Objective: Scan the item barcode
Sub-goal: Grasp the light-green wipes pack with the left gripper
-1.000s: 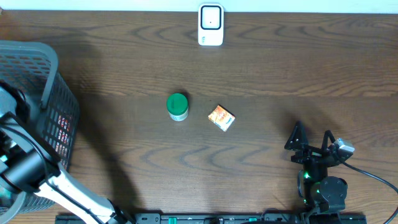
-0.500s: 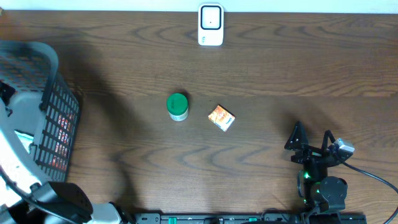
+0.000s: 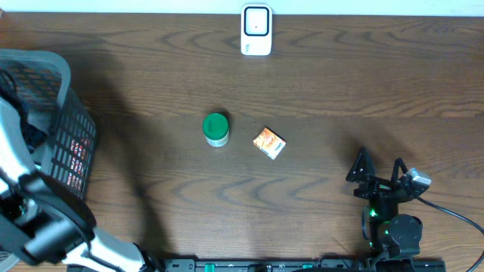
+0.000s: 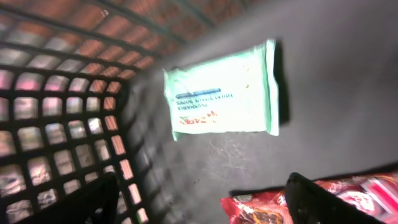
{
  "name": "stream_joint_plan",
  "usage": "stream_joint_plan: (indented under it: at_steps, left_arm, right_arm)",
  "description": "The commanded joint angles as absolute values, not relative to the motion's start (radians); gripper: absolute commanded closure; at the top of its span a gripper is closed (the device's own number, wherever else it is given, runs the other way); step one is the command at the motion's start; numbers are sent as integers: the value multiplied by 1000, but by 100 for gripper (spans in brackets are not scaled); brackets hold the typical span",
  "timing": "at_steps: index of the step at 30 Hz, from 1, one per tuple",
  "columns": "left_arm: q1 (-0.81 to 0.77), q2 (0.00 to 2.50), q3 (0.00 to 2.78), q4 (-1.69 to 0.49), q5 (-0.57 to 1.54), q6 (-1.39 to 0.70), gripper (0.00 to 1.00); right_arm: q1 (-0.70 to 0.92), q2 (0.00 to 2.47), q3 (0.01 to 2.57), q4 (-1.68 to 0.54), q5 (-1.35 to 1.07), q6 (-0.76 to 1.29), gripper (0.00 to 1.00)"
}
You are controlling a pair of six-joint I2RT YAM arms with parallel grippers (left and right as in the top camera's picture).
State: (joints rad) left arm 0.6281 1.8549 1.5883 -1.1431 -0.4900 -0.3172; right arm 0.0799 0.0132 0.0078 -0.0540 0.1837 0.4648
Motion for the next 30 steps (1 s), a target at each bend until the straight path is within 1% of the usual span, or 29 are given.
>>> stream_joint_plan:
  at_steps: [1, 11, 16, 19, 24, 30]
  left_arm:
    - [632, 1933, 1581, -1138, -525, -327, 11]
    - [632, 2089, 1580, -1087, -527, -345, 10]
    - [633, 2126, 1550, -1077, -621, -345, 9]
    - [643, 2132, 1523, -1056, -629, -345, 9]
    - [665, 2133, 1452, -984, -629, -344, 9]
    - [680, 2133, 1339, -836, -629, -316, 9]
  right_arm:
    - [86, 13, 6, -56, 190, 474, 1]
    - [86, 13, 6, -56, 190, 474, 1]
    - [86, 13, 6, -56, 190, 474, 1]
    - [86, 13, 6, -56, 190, 474, 1]
    - [86, 13, 6, -56, 190, 474, 1]
    - [86, 13, 6, -56, 190, 474, 1]
